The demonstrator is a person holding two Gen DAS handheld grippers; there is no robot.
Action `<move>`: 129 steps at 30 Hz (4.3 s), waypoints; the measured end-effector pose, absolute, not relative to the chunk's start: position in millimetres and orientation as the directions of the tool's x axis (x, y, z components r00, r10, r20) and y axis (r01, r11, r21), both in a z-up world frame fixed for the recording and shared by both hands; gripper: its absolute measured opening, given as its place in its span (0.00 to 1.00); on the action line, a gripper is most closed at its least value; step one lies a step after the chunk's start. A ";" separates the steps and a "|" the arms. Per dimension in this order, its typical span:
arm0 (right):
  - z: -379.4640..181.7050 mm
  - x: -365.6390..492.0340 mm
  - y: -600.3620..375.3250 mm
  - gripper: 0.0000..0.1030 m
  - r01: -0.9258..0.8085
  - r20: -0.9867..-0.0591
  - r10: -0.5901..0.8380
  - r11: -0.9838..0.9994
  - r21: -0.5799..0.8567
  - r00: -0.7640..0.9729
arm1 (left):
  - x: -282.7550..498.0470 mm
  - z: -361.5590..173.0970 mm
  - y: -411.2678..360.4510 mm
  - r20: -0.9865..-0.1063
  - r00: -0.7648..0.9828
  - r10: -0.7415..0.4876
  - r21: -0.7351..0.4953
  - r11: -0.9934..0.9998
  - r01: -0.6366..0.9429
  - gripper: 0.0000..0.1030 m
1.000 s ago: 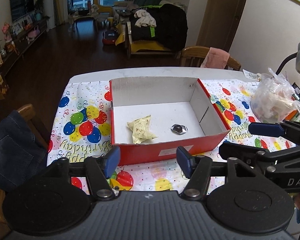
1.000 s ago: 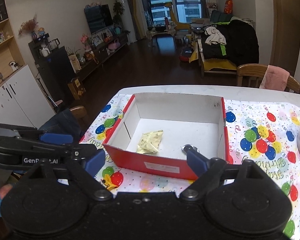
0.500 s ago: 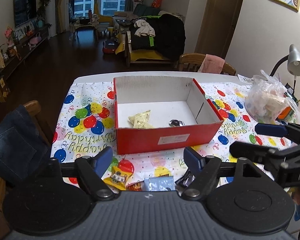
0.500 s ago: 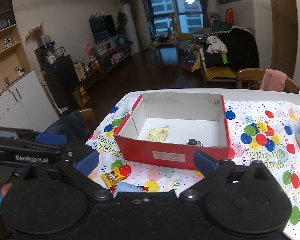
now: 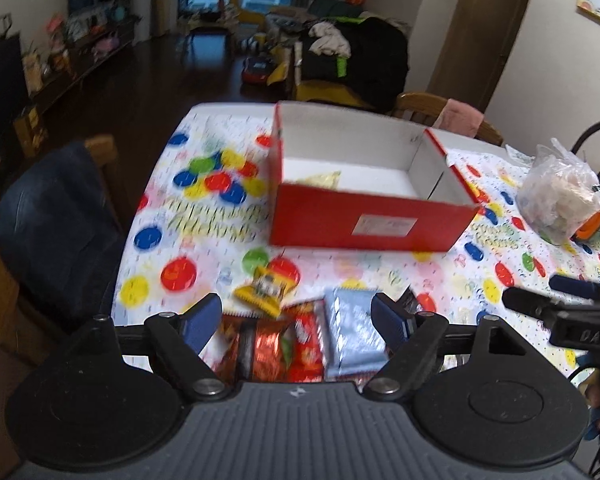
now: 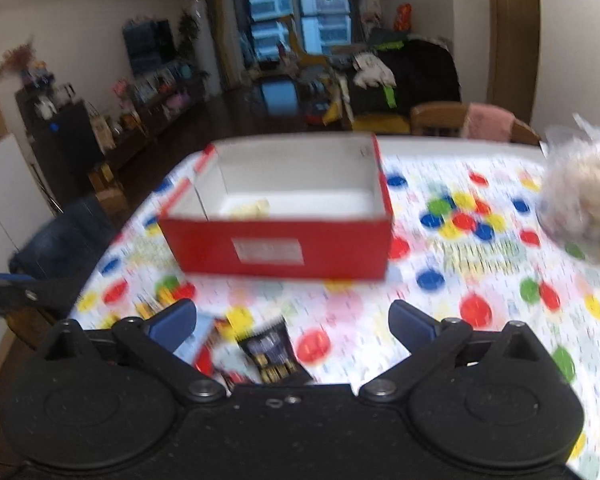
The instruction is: Organize snacks
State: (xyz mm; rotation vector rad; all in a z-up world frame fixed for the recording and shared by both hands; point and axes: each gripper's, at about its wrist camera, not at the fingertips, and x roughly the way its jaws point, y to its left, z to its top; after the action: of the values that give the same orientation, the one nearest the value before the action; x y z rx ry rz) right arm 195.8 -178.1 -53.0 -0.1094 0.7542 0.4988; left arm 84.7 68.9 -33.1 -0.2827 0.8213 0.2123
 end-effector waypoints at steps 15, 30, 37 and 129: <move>-135.4 196.7 -197.4 0.82 -0.379 -0.816 0.241 0.925 0.029 0.526 | 63.7 -110.8 90.5 -0.888 0.454 0.073 -0.168 0.868 -0.468 0.79; -166.1 210.2 -190.9 0.56 -0.351 -0.857 0.161 0.936 -0.025 0.490 | 71.5 -149.7 92.9 -0.937 0.346 0.041 -0.153 0.843 -0.515 0.60; -167.6 211.8 -192.8 0.43 -0.334 -0.855 0.156 0.942 -0.021 0.494 | 77.1 -155.3 89.9 -0.938 0.344 0.043 -0.150 0.844 -0.514 0.48; -68.1 175.2 -208.5 0.38 -0.376 -0.726 0.384 0.908 0.185 0.570 | 56.3 -68.9 80.6 -0.837 0.547 0.006 -0.268 0.867 -0.420 0.12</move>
State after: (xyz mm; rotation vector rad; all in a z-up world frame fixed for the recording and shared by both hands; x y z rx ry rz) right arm 175.2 -208.5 -68.1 0.0101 0.8541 0.4465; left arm 56.3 80.6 -68.9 -0.4749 0.9669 0.2638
